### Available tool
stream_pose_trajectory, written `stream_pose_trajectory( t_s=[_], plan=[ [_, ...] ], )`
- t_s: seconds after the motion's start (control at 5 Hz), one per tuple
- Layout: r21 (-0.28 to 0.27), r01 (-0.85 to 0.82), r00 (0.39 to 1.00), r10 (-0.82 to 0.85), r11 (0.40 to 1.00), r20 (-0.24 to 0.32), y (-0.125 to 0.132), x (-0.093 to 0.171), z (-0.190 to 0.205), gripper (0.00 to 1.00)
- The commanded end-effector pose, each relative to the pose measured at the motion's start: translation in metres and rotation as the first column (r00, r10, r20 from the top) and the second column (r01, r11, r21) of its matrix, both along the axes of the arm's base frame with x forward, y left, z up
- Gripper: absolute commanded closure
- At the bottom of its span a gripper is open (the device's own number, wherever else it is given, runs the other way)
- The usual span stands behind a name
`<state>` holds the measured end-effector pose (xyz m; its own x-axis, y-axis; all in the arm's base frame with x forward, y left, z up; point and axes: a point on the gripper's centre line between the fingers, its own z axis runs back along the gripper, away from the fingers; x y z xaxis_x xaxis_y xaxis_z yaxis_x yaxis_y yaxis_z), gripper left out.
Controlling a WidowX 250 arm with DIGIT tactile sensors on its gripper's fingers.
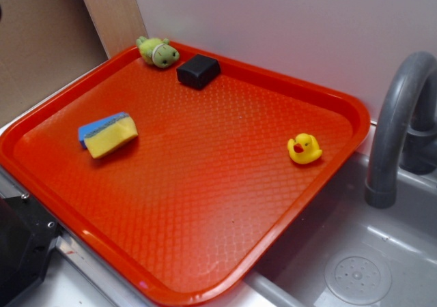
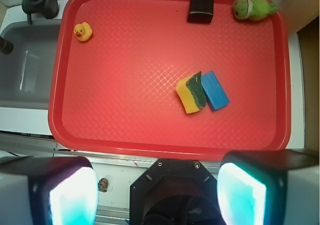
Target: Grab the green sponge.
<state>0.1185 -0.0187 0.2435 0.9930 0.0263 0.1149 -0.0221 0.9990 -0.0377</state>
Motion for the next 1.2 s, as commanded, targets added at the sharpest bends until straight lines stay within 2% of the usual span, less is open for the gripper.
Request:
stream_pose_trajectory(
  t_s=[0.0, 0.2, 0.6, 0.8, 1.0],
  plan=[
    [0.000, 0.000, 1.000, 0.000, 1.000, 0.000, 0.000, 0.000, 0.000, 0.00],
    [0.036, -0.014, 1.000, 0.013, 0.999, 0.005, -0.001, 0.005, -0.003, 0.00],
    [0.198, -0.100, 0.995, 0.101, 0.975, 0.004, 0.000, 0.035, -0.009, 0.00],
    [0.238, -0.103, 0.994, 0.109, 0.966, -0.012, 0.000, 0.047, -0.019, 0.00],
    [0.463, -0.108, 0.993, 0.119, 0.880, 0.005, -0.008, 0.052, -0.052, 0.00]
  ],
)
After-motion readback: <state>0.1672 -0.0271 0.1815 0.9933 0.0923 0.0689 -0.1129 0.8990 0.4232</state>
